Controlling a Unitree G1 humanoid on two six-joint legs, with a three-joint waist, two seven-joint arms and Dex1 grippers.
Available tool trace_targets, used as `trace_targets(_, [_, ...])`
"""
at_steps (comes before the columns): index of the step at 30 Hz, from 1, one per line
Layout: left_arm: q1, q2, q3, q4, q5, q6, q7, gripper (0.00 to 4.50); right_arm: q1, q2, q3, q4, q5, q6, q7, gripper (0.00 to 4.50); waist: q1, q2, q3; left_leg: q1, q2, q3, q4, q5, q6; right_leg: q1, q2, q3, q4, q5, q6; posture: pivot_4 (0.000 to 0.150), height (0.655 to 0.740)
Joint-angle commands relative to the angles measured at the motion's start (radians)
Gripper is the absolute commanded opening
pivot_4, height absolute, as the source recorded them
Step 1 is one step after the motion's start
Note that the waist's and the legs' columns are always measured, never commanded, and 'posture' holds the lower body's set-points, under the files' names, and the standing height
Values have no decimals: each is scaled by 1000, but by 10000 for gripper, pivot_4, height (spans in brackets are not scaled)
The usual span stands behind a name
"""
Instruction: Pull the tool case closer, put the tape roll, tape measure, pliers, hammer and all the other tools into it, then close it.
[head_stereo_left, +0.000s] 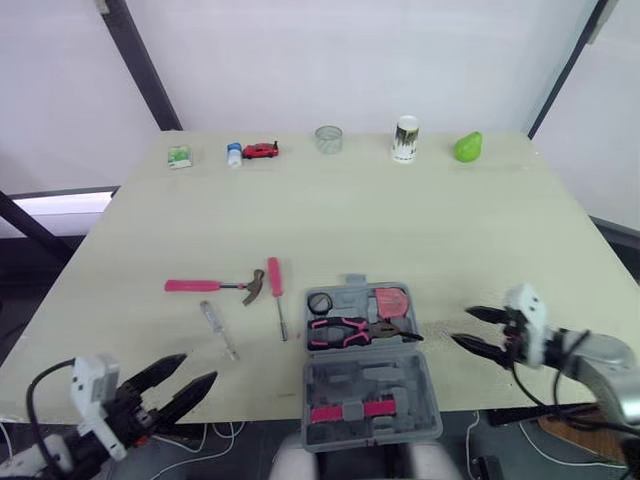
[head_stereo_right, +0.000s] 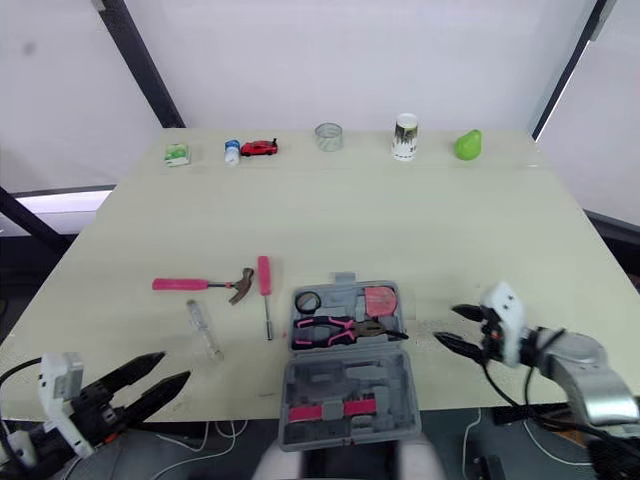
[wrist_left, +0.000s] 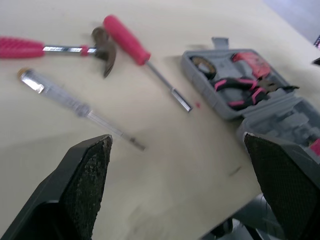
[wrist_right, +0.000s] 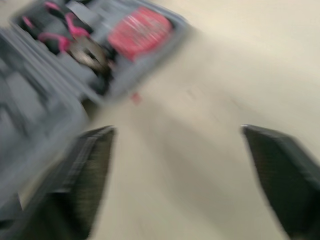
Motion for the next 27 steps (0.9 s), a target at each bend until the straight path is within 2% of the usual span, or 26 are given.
trace_targets(1, [50,5,40,45,16,-31,-35,45000,104,-61,-133,-8,26,-28,20,44278,1,-1,1,1,0,0,0,0,0,0,0,0,0,0,0,1500,7400])
trace_targets(6, [24,8,13,44,48,-73,-37,45000,108,-51,-130,-32,34,-43,8,44278,0,-3,2,1,1,-2,0,0,0,0,0,0,0,0,0,1500,7400])
trace_targets(13, [-93,72,-86,-11,36,-7,-71,45000,-12,-37,40,-49,-5,-41,34,44278,1,-3,3,1,0,-1,0,0,0,1,0,1,1,2,-4,1500,7400])
trace_targets(14, [-109,88,-109,-18,40,3,-80,39579,-38,-39,65,-40,-13,-34,38,39144,2,-3,3,0,0,-1,0,0,0,1,0,1,1,2,-4,1500,7400])
trace_targets(15, [-128,112,-145,-32,59,5,-94,36370,-68,-44,102,-32,-28,-32,52,35730,1,-3,3,1,0,-1,0,0,0,1,0,1,1,3,-4,1500,7400])
trace_targets(18, [-187,160,-223,-68,87,32,-95,20447,-141,-59,190,-11,-81,-33,74,19687,2,-3,3,0,0,1,0,0,0,1,0,1,1,3,-4,1500,7400])
trace_targets(19, [-208,167,-239,-76,89,50,-82,18113,-158,-67,213,-11,-96,-33,83,17248,2,-2,3,0,0,1,0,0,0,1,0,1,1,3,-4,1500,7400])
trace_targets(20, [-231,178,-262,-85,95,66,-77,11491,-176,-73,239,-17,-111,-28,91,10120,3,-2,3,0,0,1,0,0,0,1,0,1,2,3,-4,1500,7400])
trace_targets(22, [-271,195,-309,-96,112,88,-75,1603,-213,-83,289,-35,-134,-7,105,542,3,-2,3,0,0,1,0,0,0,1,1,1,2,3,-4,1500,7400])
trace_targets(23, [-286,203,-333,-98,126,94,-75,344,-230,-87,313,-44,-146,0,114,0,3,-2,3,0,0,1,0,0,0,1,1,1,2,3,-4,1500,7400])
trace_targets(27, [-343,218,-414,-59,176,104,-75,344,-311,-91,405,-50,-204,21,140,0,1,-2,3,0,0,1,1,0,0,1,2,1,3,4,-2,1500,7400])
